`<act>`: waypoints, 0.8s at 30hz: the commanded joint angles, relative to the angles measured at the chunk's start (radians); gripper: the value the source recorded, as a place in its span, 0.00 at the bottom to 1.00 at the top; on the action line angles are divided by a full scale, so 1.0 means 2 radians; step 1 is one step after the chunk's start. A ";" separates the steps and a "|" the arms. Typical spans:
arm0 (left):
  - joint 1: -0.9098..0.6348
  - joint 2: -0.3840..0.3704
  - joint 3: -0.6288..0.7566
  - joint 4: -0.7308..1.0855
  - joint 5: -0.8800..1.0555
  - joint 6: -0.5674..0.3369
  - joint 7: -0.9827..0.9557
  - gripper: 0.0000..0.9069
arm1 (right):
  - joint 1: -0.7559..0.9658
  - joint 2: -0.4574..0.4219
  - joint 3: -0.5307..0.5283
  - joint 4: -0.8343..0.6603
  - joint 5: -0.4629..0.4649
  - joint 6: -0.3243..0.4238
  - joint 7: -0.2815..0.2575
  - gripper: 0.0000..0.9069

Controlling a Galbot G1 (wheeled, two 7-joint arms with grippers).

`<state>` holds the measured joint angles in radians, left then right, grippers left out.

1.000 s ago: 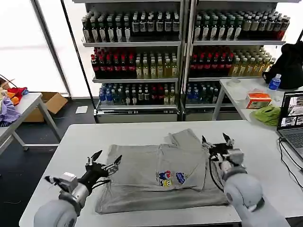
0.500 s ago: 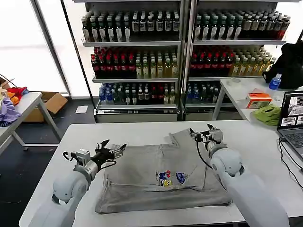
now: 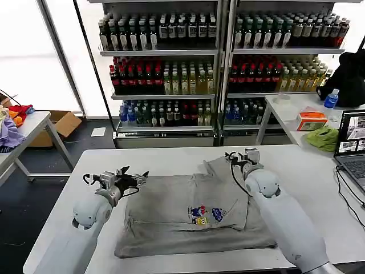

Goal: Fold and organize the clothes.

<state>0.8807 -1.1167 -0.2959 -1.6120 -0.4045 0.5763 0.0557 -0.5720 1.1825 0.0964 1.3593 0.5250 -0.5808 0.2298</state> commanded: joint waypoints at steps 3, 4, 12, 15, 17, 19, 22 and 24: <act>-0.018 0.000 0.008 0.047 0.016 0.001 -0.003 1.00 | 0.017 0.028 0.004 -0.057 -0.005 0.000 -0.004 1.00; -0.019 -0.001 0.008 0.048 0.016 0.001 -0.003 1.00 | 0.020 0.030 0.004 -0.062 -0.009 0.000 -0.005 1.00; -0.016 -0.004 0.007 0.051 0.017 0.001 -0.003 1.00 | 0.033 0.045 0.004 -0.096 -0.021 0.001 -0.009 1.00; -0.013 -0.003 0.005 0.048 0.016 0.001 -0.003 1.00 | 0.034 0.052 0.005 -0.102 -0.025 0.000 -0.009 1.00; -0.010 -0.002 0.004 0.046 0.015 0.001 -0.003 1.00 | 0.033 0.054 0.005 -0.103 -0.028 0.000 -0.010 1.00; -0.007 -0.001 0.002 0.045 0.015 0.001 -0.002 1.00 | 0.031 0.055 0.004 -0.103 -0.029 0.000 -0.010 1.00; -0.006 -0.002 0.001 0.049 0.015 0.000 -0.001 1.00 | 0.030 0.057 0.004 -0.104 -0.031 0.000 -0.010 1.00; -0.008 -0.004 0.002 0.054 0.014 0.000 0.000 1.00 | 0.028 0.058 0.004 -0.104 -0.033 0.000 -0.011 1.00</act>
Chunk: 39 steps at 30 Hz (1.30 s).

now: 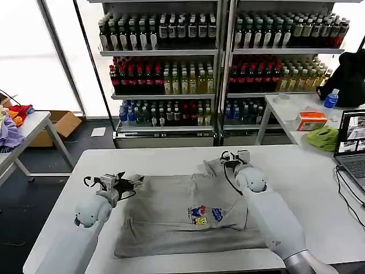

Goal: Fold and organize the clothes.

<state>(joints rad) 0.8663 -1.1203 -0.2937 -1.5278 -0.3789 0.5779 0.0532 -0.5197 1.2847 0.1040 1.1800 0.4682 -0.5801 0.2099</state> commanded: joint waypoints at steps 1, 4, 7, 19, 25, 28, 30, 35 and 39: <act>-0.003 -0.004 0.000 0.015 0.000 0.000 0.001 1.00 | 0.000 0.007 0.000 -0.014 -0.005 0.000 -0.001 1.00; -0.005 -0.010 0.000 0.021 -0.002 0.000 0.002 0.54 | -0.005 0.008 0.002 -0.014 -0.006 0.000 -0.001 1.00; -0.005 -0.016 0.002 0.026 -0.002 0.000 0.002 0.01 | -0.011 0.010 0.005 -0.015 -0.008 0.000 -0.002 0.48; 0.007 -0.021 0.005 0.023 -0.001 0.000 0.002 0.01 | -0.046 0.010 0.015 0.004 -0.007 0.000 -0.003 0.00; 0.012 -0.025 0.006 0.019 -0.002 0.000 0.003 0.01 | -0.059 0.007 0.020 0.019 -0.007 0.000 -0.001 0.00; 0.013 -0.029 0.004 0.017 -0.001 0.000 0.004 0.01 | -0.064 0.005 0.024 0.029 -0.007 0.000 0.000 0.00; 0.012 -0.031 0.002 0.014 -0.001 -0.001 0.005 0.01 | -0.067 0.002 0.027 0.041 -0.006 0.001 -0.001 0.00; 0.016 -0.033 -0.006 -0.008 -0.018 -0.023 0.011 0.01 | -0.084 0.005 0.052 0.104 0.005 0.000 0.008 0.00; 0.020 -0.033 -0.015 -0.030 -0.027 -0.038 0.007 0.00 | -0.093 0.005 0.066 0.157 0.016 0.000 0.019 0.00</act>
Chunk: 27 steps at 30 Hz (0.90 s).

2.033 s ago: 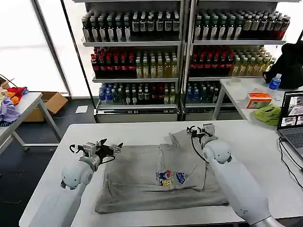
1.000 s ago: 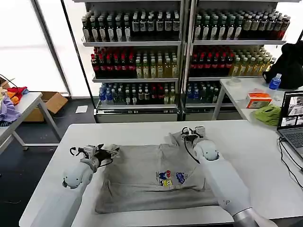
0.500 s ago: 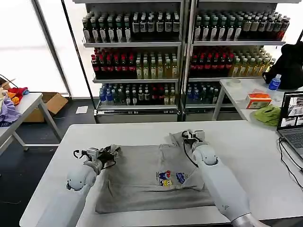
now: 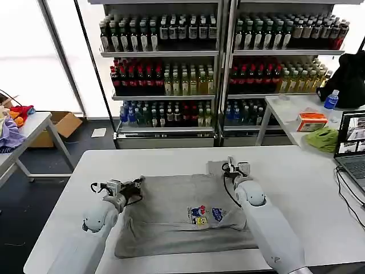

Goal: Fold and organize the clothes.

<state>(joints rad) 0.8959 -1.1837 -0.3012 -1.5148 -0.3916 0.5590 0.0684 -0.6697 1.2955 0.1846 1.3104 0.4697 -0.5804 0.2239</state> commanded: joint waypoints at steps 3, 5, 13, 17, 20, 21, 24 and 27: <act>0.015 -0.001 -0.019 -0.063 -0.030 -0.041 -0.001 0.00 | -0.025 -0.004 0.037 0.127 0.018 0.001 0.013 0.00; 0.032 0.001 -0.032 -0.086 -0.032 -0.055 0.013 0.01 | -0.032 -0.006 0.047 0.152 0.016 0.002 0.016 0.00; 0.078 0.011 -0.051 -0.142 -0.022 -0.045 0.009 0.00 | -0.079 -0.032 0.063 0.233 0.025 0.001 0.028 0.00; 0.108 0.015 -0.069 -0.164 -0.014 -0.044 0.008 0.00 | -0.143 -0.050 0.083 0.293 0.029 0.001 0.038 0.00; 0.135 0.019 -0.082 -0.182 -0.010 -0.044 0.007 0.00 | -0.181 -0.056 0.094 0.328 0.034 0.001 0.042 0.00; 0.143 0.020 -0.085 -0.191 -0.010 -0.044 0.008 0.00 | -0.196 -0.056 0.099 0.342 0.036 0.001 0.045 0.00; 0.174 0.023 -0.095 -0.212 -0.005 -0.045 0.013 0.00 | -0.231 -0.058 0.101 0.373 0.036 0.001 0.055 0.00; 0.201 0.021 -0.105 -0.231 0.001 -0.047 0.014 0.01 | -0.269 -0.052 0.101 0.405 0.025 0.001 0.061 0.00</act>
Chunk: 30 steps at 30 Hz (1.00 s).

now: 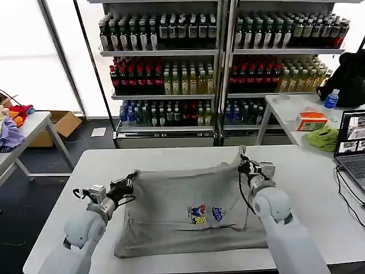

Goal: Fold and organize the clothes.

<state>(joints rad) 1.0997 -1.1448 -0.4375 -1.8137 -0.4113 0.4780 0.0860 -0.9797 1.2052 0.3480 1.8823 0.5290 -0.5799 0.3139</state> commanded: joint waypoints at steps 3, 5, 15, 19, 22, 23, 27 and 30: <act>0.122 -0.004 -0.045 -0.092 0.019 -0.008 0.005 0.00 | -0.143 0.000 0.018 0.140 -0.023 0.001 0.024 0.00; 0.133 -0.007 -0.049 -0.101 0.024 -0.008 0.006 0.00 | -0.160 0.002 0.019 0.150 -0.030 0.001 0.028 0.00; 0.192 -0.022 -0.047 -0.126 0.043 -0.011 0.008 0.00 | -0.227 0.000 0.029 0.132 -0.050 0.008 0.041 0.00; 0.195 -0.029 -0.042 -0.118 0.051 -0.011 0.008 0.00 | -0.241 -0.002 0.032 0.120 -0.061 0.012 0.047 0.00; 0.202 -0.028 -0.042 -0.114 0.055 -0.013 0.010 0.00 | -0.250 -0.002 0.033 0.118 -0.068 0.014 0.049 0.00; 0.203 -0.028 -0.042 -0.114 0.057 -0.014 0.010 0.00 | -0.251 -0.002 0.033 0.117 -0.068 0.014 0.049 0.00; 0.204 -0.028 -0.042 -0.114 0.059 -0.013 0.012 0.00 | -0.253 -0.001 0.027 0.108 -0.073 0.019 0.049 0.00; 0.204 -0.028 -0.040 -0.112 0.064 -0.013 0.014 0.00 | -0.250 0.003 0.019 0.101 -0.080 0.018 0.048 0.00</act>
<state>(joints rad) 1.4650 -1.1936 -0.5189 -2.0266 -0.3078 0.4528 0.1100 -1.4296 1.2084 0.3928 2.0912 0.3926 -0.5494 0.4017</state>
